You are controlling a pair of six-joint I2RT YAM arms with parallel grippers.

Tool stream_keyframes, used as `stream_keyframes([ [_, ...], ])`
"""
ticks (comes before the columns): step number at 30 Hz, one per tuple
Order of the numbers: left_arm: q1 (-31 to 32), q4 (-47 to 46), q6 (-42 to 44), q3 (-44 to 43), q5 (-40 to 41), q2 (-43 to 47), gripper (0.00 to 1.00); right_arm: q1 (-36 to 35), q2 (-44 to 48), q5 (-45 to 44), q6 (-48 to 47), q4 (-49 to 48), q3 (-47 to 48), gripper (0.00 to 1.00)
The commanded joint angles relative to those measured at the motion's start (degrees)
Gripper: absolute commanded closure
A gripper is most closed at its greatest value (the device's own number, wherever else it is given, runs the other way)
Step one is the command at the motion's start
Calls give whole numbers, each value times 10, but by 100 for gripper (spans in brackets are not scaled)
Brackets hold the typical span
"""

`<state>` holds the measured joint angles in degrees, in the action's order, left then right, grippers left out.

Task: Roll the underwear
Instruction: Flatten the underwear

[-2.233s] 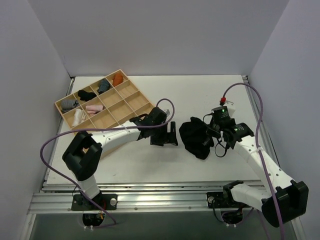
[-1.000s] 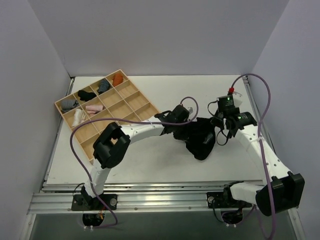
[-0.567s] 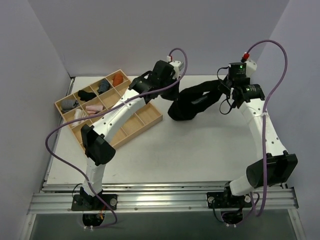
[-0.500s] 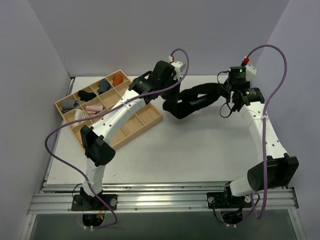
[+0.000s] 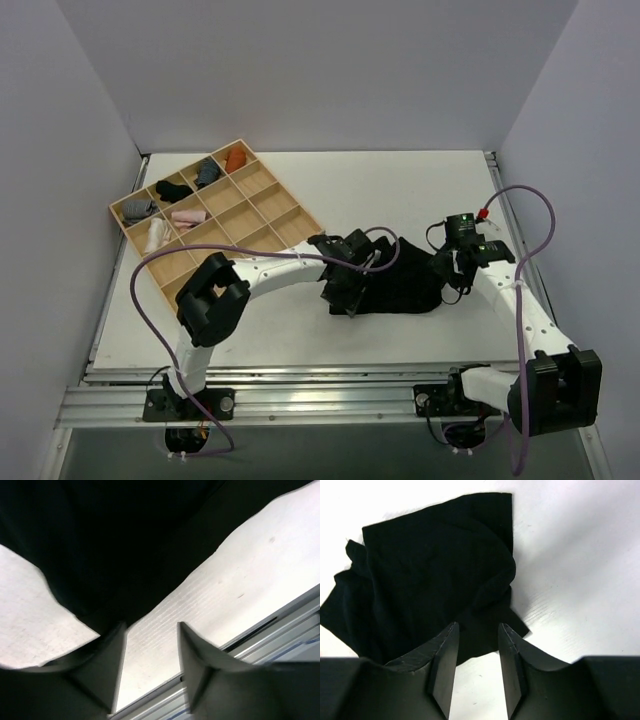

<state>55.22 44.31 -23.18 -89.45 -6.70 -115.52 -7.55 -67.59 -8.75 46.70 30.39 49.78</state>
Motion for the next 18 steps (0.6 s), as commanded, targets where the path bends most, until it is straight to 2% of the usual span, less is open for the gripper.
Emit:
stream_keyframes([
  [1, 2, -70, -35, 16, 1, 64, 36, 0, 7, -43, 28, 27, 29, 64],
  [5, -14, -63, -42, 16, 21, 88, 15, 2, -11, -50, 35, 42, 53, 59],
  [11, -55, -41, -75, 39, 33, 98, 14, 8, -30, -18, 50, 33, 14, 56],
  [18, -80, -110, -85, 106, -36, 108, 16, 25, -48, 16, 29, 25, -29, 55],
])
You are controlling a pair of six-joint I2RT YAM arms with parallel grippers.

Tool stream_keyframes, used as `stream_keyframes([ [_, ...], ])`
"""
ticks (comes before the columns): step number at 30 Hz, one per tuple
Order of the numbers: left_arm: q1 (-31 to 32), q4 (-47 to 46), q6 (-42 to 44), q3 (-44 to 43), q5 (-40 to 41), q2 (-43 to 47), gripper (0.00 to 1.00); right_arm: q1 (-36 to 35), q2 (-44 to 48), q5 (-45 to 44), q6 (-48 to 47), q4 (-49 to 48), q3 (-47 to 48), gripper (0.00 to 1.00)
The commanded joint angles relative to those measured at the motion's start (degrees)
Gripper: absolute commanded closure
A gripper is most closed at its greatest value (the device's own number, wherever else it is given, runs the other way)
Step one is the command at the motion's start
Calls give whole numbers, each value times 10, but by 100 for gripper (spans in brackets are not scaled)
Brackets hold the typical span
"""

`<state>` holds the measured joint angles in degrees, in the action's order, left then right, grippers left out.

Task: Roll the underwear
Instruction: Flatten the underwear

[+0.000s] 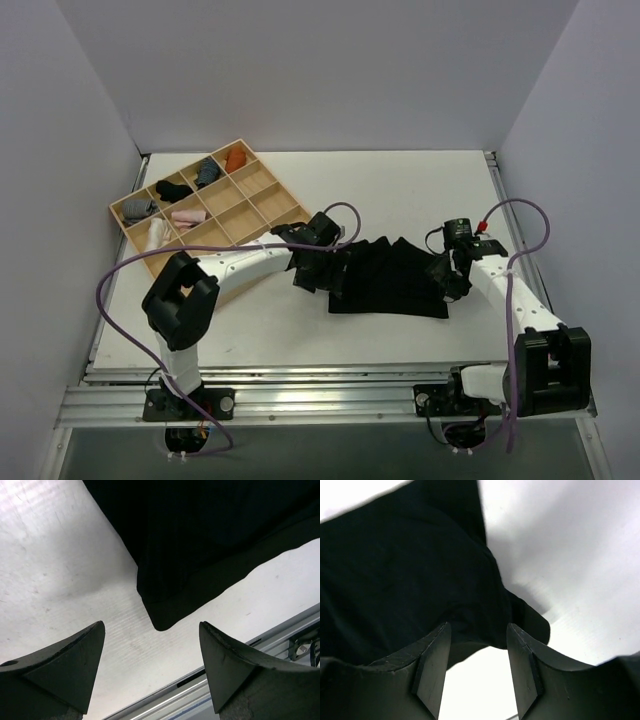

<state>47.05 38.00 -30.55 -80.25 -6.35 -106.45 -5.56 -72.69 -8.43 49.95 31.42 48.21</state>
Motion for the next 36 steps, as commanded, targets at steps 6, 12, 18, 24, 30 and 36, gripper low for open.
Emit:
stream_keyframes([
  [6, -2, -116, -31, 71, -90, 20, 16, 18, 24, 36, -13, 5, -56, 49],
  [12, -12, -177, -49, 109, -114, 17, 17, 20, 22, 50, -35, -16, -77, 51],
  [18, -20, -196, -51, 93, -128, -13, 31, 21, 22, 78, -61, -38, -91, 54],
  [24, -49, -102, -34, 51, -61, 4, 72, 20, -28, 152, -72, -108, -97, 55],
  [30, -89, -51, 0, 44, -52, 29, 75, -12, -134, 239, -115, -206, -51, 57],
  [36, -88, -60, -8, 38, -74, 26, 48, -31, -108, 191, -168, -143, 12, 51],
])
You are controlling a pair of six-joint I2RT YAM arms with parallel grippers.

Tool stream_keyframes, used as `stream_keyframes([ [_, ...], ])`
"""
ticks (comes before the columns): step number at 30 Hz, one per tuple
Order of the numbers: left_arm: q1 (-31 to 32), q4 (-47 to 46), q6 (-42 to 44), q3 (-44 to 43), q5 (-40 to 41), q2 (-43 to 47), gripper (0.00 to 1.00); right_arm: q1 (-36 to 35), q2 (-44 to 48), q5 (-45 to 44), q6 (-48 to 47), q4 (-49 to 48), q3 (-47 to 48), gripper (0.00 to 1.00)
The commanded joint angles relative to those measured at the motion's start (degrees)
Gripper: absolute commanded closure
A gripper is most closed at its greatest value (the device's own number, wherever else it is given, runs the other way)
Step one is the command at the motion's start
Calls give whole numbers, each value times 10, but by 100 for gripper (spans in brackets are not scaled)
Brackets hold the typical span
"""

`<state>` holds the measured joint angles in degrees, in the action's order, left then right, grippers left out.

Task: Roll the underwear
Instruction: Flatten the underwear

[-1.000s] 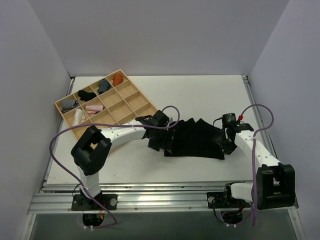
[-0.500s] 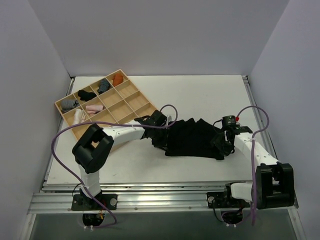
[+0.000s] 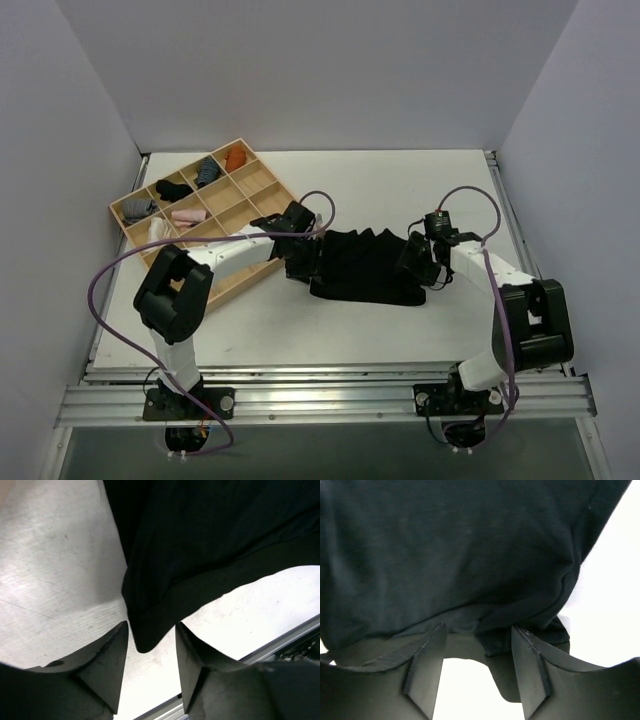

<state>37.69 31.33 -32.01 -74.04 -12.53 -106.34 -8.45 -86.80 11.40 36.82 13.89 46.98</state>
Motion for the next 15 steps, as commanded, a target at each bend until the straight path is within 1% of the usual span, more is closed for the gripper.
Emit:
stream_keyframes([
  [1, 5, 7, 5, -24, -12, 28, 45, -3, 44, -8, -36, 52, 18, 49],
  [3, 5, 7, 7, -24, -12, 32, 38, -4, 72, -12, -38, 73, 6, 43],
  [6, 4, 18, 14, -28, -11, 34, 34, -4, 113, -36, -41, 110, -20, 37],
  [8, 5, 26, 19, -30, -8, 37, 33, -4, 131, -46, -39, 134, -28, 37],
  [11, 5, 30, 26, -28, -7, 40, 32, -13, 121, -71, -32, 169, -14, 39],
  [15, 4, 22, 27, -21, -13, 42, 32, -23, 103, -89, -23, 168, -16, 41],
])
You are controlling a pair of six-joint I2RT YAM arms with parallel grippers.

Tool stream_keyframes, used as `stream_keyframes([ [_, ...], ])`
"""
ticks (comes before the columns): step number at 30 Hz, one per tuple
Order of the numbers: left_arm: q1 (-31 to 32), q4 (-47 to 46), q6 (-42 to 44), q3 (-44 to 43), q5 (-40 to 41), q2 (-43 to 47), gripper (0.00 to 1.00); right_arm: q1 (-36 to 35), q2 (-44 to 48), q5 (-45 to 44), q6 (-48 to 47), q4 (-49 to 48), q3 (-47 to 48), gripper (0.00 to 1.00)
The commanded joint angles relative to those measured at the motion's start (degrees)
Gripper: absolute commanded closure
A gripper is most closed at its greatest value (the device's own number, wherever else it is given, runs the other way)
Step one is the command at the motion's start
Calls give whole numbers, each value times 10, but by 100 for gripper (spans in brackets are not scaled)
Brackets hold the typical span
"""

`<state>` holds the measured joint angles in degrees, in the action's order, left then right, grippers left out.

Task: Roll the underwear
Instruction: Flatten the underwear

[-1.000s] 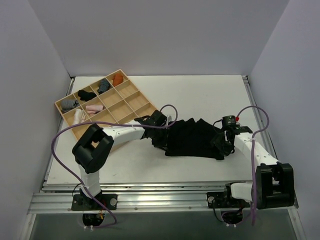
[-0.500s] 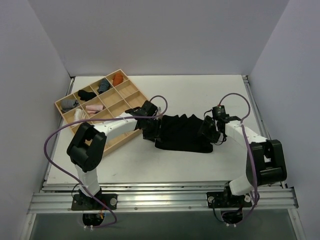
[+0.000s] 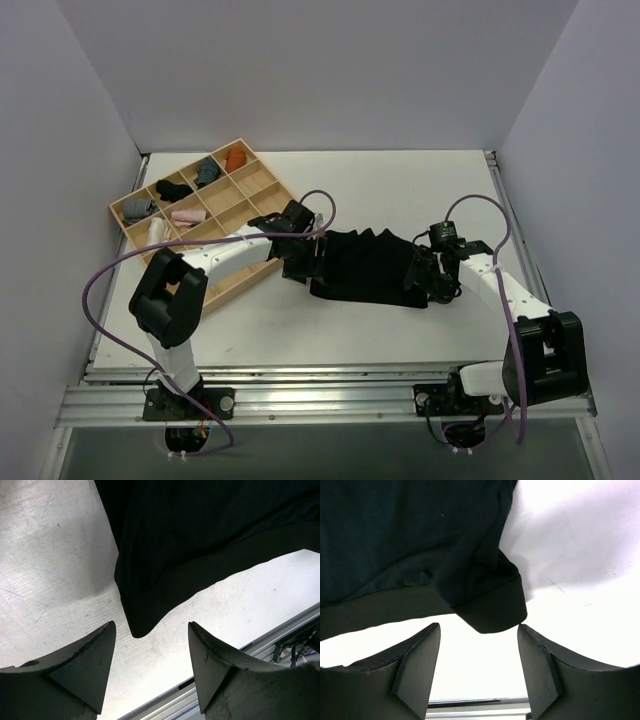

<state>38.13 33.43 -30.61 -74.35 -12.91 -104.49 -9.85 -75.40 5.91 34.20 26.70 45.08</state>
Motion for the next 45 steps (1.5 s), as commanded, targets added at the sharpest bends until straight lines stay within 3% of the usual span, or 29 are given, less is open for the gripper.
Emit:
stream_keyframes([
  [1, 0, 0, 13, -18, -12, 24, 32, -10, -14, -37, 4, 29, 2, 42],
  [7, 0, -11, 7, -6, -21, 28, 31, -17, -76, -34, 3, -19, -7, 48],
  [9, -1, -15, 2, -1, -24, 31, 31, -18, -86, -39, 4, -23, -6, 57],
  [14, 0, -19, -5, 6, -26, 34, 26, -11, -43, -82, 43, 15, -5, 100],
  [20, 1, -37, -21, 24, -24, 31, 21, 27, -9, -87, 76, 10, -50, 100],
  [34, 36, -110, -70, 32, -33, -25, 23, 32, -23, -74, 70, -5, -52, 100],
  [41, 44, -129, -102, 52, -24, -44, 38, 32, -14, -74, 72, -2, -51, 100],
  [45, 42, -130, -109, 31, -32, -42, 76, 32, -7, -86, 69, 16, -26, 100],
])
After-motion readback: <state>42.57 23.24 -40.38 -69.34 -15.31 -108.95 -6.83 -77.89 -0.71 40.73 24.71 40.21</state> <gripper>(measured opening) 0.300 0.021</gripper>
